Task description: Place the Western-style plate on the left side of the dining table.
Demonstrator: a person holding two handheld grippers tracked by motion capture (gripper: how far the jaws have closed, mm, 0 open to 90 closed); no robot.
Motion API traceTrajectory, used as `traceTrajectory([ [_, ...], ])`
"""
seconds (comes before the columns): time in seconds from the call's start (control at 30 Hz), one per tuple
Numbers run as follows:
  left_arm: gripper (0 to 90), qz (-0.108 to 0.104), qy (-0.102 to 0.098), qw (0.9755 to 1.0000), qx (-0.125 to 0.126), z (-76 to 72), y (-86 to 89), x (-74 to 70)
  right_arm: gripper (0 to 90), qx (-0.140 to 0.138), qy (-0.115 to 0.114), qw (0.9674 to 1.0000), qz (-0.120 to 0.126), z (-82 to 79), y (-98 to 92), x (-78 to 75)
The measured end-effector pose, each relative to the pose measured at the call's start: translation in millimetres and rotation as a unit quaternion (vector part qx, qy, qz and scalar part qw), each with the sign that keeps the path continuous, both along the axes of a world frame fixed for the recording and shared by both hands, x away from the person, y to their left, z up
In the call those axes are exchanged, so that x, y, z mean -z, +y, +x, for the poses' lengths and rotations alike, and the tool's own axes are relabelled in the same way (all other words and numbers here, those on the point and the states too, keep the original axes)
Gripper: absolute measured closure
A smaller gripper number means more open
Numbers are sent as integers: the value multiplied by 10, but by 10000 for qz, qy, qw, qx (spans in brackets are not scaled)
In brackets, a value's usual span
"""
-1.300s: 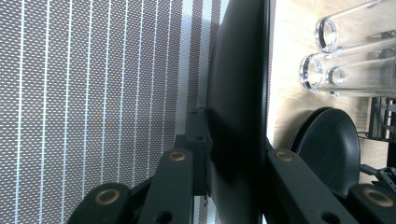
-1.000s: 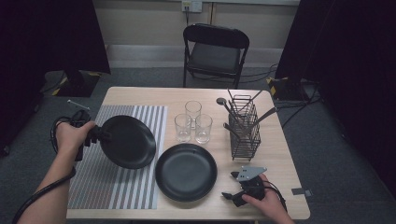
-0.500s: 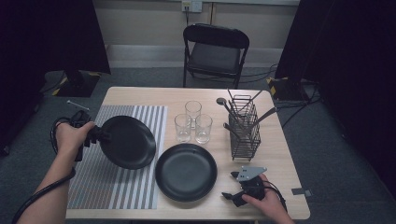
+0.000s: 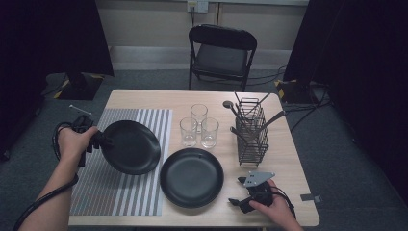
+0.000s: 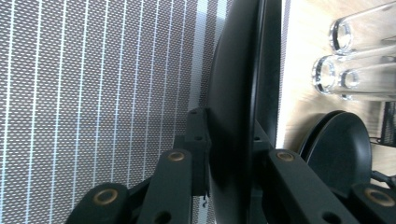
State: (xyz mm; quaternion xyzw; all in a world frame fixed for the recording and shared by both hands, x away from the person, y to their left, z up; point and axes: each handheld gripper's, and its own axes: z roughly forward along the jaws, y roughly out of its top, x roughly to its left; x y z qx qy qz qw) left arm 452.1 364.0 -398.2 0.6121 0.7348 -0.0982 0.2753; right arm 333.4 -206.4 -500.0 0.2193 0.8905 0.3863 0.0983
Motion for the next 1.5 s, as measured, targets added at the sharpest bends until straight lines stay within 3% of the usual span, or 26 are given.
traceTrajectory([
  [0.1,774,117,-17,9998,149,5,16,2,138,-3,0,10000,0,0,0,0],
  [0.27,768,227,-22,9997,72,2,-6,17,138,-2,-2,10000,-1,0,-1,0],
  [0.3,767,207,17,9997,148,2,5,18,138,-2,-2,10000,-1,0,-1,0],
  [0.33,767,137,5,9999,70,-3,-1,27,138,-2,-3,10000,-1,-1,-1,0],
  [0.67,768,258,-40,9997,20,-16,29,42,138,6,-4,10000,0,-3,-2,0],
  [0.73,768,239,-28,9996,-166,-22,18,48,138,5,-7,10000,1,-3,-2,0],
  [0.8,770,301,-19,9995,22,-27,57,52,137,-4,-16,10000,2,-2,-3,1],
  [1.1,779,286,6,9994,-204,-29,51,49,138,-3,-17,10000,3,-3,-3,1],
  [1.17,779,325,-4,9994,-117,-31,78,63,138,-2,-17,10000,4,-4,-3,1],
  [1.5,777,355,42,9992,-182,-45,122,106,137,9,-15,10000,5,-9,-5,1],
])
